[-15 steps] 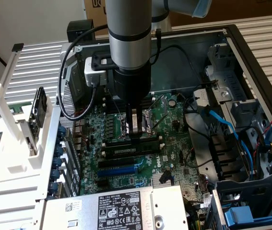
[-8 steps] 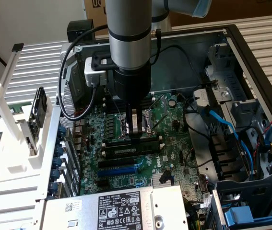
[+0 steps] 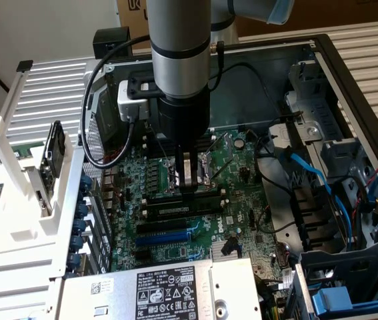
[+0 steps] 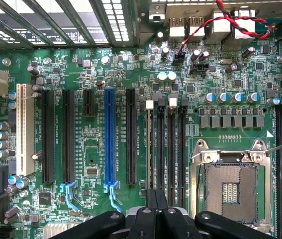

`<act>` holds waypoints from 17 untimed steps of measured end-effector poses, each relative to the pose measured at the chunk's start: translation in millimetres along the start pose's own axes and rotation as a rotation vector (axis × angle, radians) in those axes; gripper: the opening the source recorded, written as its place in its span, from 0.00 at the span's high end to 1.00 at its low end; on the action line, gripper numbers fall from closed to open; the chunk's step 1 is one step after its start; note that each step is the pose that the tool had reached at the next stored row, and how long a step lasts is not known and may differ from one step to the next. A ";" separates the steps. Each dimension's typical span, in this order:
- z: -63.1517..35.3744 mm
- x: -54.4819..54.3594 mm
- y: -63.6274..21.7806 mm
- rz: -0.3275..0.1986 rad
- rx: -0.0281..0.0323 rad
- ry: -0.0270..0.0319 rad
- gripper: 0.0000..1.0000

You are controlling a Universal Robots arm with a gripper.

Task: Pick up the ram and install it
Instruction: 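Press down the ram until it locks into place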

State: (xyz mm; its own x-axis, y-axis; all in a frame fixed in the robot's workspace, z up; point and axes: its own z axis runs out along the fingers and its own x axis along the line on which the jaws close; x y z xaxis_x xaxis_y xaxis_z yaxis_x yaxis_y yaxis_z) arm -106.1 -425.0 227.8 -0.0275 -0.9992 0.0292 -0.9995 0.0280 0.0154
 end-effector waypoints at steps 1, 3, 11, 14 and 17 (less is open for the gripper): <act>0.0 0.0 0.0 0.000 0.0000 0.0001 0.89; 0.0 0.0 0.0 0.000 0.0000 0.0000 0.89; 0.3 0.0 0.0 0.000 -0.0001 0.0000 0.89; -1.8 0.0 0.1 0.000 0.0003 -0.0009 0.89; -5.2 0.1 0.3 0.000 0.0001 -0.0002 0.89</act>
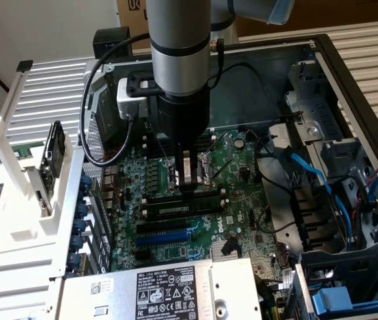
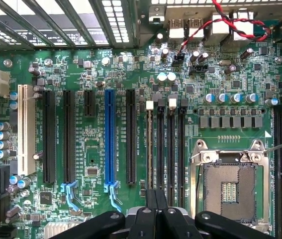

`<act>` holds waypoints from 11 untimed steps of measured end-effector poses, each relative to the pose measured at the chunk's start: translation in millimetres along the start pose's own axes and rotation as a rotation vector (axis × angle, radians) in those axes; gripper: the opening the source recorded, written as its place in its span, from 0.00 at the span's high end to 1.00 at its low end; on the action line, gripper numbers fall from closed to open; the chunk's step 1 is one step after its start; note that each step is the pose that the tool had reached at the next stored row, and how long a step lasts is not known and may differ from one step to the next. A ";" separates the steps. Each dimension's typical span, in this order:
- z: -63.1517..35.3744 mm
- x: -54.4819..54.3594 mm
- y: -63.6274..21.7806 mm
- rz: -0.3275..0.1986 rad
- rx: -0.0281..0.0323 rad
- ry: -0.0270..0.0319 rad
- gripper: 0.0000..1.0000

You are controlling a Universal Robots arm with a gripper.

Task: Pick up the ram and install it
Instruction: 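Press down the ram until it locks into place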

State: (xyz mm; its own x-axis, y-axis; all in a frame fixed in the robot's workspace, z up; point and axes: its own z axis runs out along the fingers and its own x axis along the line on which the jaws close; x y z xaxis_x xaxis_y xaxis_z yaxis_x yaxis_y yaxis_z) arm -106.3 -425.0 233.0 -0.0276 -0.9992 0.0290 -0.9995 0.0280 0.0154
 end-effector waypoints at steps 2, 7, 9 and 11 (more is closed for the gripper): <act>-2.4 0.1 0.1 0.000 -0.0001 0.0002 0.89; -8.2 0.3 0.6 0.000 0.0000 0.0001 0.89; -9.5 0.3 1.0 0.000 0.0003 0.0000 0.89; -9.5 0.3 2.0 0.000 0.0005 0.0001 0.89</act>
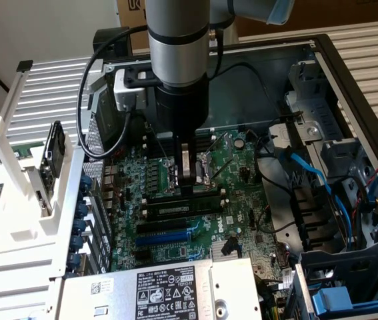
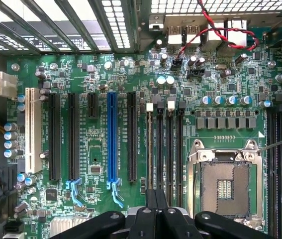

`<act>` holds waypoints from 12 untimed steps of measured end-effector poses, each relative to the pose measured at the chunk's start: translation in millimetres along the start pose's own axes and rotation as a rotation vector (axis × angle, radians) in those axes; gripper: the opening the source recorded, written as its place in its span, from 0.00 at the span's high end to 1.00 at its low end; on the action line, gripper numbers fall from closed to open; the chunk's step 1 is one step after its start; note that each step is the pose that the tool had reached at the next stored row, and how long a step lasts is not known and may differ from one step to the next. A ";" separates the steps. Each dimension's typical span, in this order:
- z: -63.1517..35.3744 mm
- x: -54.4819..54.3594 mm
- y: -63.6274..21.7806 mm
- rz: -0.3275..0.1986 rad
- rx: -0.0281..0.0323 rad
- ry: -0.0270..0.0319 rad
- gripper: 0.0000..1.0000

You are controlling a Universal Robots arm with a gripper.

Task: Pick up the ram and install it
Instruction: 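Press down the ram until it locks into place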

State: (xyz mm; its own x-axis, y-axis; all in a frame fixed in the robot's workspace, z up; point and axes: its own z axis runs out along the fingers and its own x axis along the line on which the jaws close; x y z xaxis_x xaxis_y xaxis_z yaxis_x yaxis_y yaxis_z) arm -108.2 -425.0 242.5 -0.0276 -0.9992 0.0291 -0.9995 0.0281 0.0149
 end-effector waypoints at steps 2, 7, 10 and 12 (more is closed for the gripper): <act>0.0 0.1 2.0 0.000 0.0006 0.0001 0.89; 0.1 0.1 5.4 0.000 0.0021 -0.0001 0.89; 0.1 0.3 7.3 0.000 0.0025 0.0000 0.89; 0.1 0.2 8.2 0.000 0.0026 0.0000 0.89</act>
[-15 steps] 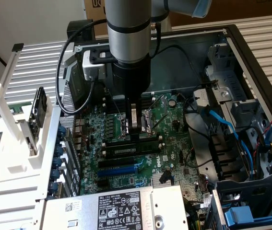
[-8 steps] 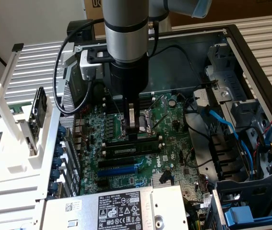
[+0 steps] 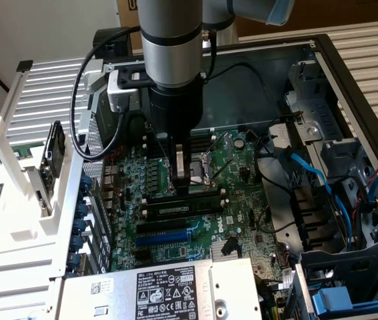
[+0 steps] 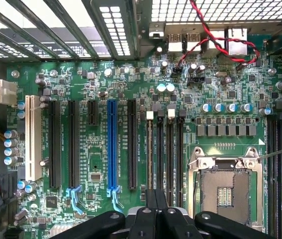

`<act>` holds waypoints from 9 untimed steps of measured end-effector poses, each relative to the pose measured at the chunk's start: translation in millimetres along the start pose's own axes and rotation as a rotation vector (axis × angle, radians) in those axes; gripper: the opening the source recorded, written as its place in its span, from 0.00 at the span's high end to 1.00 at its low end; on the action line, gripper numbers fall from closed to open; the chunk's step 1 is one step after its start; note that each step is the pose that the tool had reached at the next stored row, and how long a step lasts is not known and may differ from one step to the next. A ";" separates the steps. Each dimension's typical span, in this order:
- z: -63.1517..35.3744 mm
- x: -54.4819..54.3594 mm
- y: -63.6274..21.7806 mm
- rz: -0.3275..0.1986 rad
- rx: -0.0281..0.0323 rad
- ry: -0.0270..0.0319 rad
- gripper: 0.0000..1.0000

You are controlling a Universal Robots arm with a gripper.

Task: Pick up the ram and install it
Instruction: 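Press down the ram until it locks into place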

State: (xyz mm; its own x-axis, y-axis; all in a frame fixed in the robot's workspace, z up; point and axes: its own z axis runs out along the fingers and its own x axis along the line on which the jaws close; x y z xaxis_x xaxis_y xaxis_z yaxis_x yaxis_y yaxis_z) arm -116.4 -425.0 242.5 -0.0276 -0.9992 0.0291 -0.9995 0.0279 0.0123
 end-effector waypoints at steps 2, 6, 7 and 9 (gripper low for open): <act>0.1 0.1 1.3 0.000 0.0002 0.0001 0.89; 0.2 0.2 6.4 0.000 0.0014 0.0000 0.89; 0.3 0.3 7.8 0.000 0.0018 0.0000 0.89; 0.4 0.4 11.3 0.000 0.0027 -0.0001 0.89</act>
State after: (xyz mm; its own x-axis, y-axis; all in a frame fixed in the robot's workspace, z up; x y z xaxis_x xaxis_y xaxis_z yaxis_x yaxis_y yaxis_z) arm -127.7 -425.0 242.3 -0.0276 -0.9992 0.0290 -0.9996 0.0279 0.0096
